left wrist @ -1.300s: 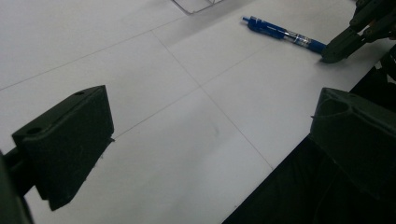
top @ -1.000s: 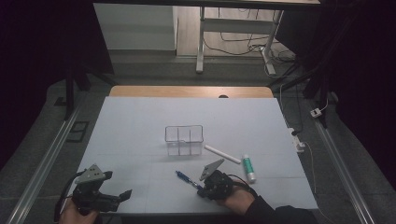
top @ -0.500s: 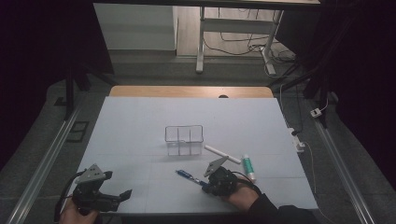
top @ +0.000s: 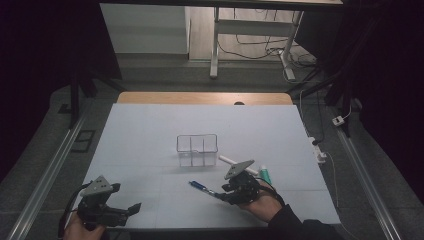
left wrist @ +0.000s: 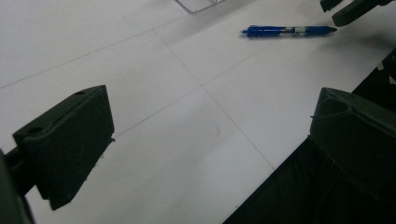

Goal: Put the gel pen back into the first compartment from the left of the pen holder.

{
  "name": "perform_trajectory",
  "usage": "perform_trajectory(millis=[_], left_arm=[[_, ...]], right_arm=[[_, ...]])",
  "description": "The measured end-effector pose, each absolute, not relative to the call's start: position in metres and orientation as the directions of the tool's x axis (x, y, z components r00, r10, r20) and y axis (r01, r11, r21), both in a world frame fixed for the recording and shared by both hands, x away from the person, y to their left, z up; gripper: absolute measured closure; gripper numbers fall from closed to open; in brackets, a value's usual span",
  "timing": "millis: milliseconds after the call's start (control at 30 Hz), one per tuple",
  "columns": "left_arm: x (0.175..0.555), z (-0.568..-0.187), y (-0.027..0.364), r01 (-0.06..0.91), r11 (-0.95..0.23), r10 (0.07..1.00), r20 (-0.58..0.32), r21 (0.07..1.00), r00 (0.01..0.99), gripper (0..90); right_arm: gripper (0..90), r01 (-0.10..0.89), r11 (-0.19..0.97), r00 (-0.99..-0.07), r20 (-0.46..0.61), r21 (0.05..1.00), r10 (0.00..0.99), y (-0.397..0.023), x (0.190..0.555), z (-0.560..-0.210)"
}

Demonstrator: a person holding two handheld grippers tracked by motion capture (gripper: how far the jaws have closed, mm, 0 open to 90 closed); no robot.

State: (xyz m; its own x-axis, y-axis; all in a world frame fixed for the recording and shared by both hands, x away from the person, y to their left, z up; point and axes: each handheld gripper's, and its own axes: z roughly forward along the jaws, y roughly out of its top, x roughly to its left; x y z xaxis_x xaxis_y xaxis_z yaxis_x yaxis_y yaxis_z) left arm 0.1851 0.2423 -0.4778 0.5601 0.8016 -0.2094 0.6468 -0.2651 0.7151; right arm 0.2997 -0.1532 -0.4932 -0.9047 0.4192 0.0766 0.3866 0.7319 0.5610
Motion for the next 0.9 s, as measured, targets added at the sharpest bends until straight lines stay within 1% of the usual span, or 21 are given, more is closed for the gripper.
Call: perform_trajectory(millis=[200, 300, 400, 567, 667, 700, 733, 800, 867, 900], left_arm=[[0.185, -0.478, 0.242, 0.648, -0.266, 0.801, -0.211, 0.714, 0.561, 0.0], [0.185, -0.478, 0.242, 0.649, -0.267, 0.800, -0.211, 0.713, 0.561, 0.0], [0.186, -0.478, 0.242, 0.649, -0.268, 0.800, -0.210, 0.713, 0.561, 0.0], [0.186, -0.478, 0.242, 0.649, -0.270, 0.799, -0.211, 0.712, 0.564, 0.0], [0.186, -0.478, 0.242, 0.648, -0.271, 0.799, -0.210, 0.712, 0.564, 0.0], [0.186, -0.478, 0.242, 0.648, -0.271, 0.799, -0.210, 0.712, 0.564, 0.0], [0.185, -0.478, 0.242, 0.648, -0.271, 0.799, -0.209, 0.712, 0.564, 0.0], [0.185, -0.478, 0.242, 0.647, -0.273, 0.799, -0.207, 0.712, 0.564, 0.0], [0.185, -0.478, 0.242, 0.647, -0.273, 0.799, -0.206, 0.712, 0.565, 0.0], [0.185, -0.478, 0.242, 0.647, -0.274, 0.800, -0.205, 0.712, 0.564, 0.0]], right_arm=[[18.7, 0.401, 0.757, -0.899, 0.065, 0.515, 0.433, -0.146, 0.303, -0.501], [9.1, 0.398, 0.773, -0.900, 0.044, 0.494, 0.435, -0.140, 0.303, -0.503], [1.9, 0.384, 0.795, -0.907, 0.028, 0.469, 0.421, -0.135, 0.304, -0.505], [0.3, 0.353, 0.849, -0.921, -0.011, 0.392, 0.388, -0.127, 0.304, -0.508], [0.7, 0.363, 0.857, -0.917, -0.024, 0.364, 0.399, -0.120, 0.304, -0.510], [0.8, 0.348, 0.867, -0.924, -0.028, 0.357, 0.382, -0.120, 0.305, -0.511], [2.1, 0.356, 0.865, -0.921, -0.024, 0.354, 0.389, -0.118, 0.304, -0.511], [10.5, 0.324, 0.882, -0.931, -0.051, 0.342, 0.362, -0.117, 0.305, -0.512], [17.5, 0.326, 0.882, -0.931, -0.044, 0.339, 0.361, -0.116, 0.305, -0.511], [24.3, 0.323, 0.883, -0.933, -0.041, 0.341, 0.357, -0.116, 0.306, -0.509]])
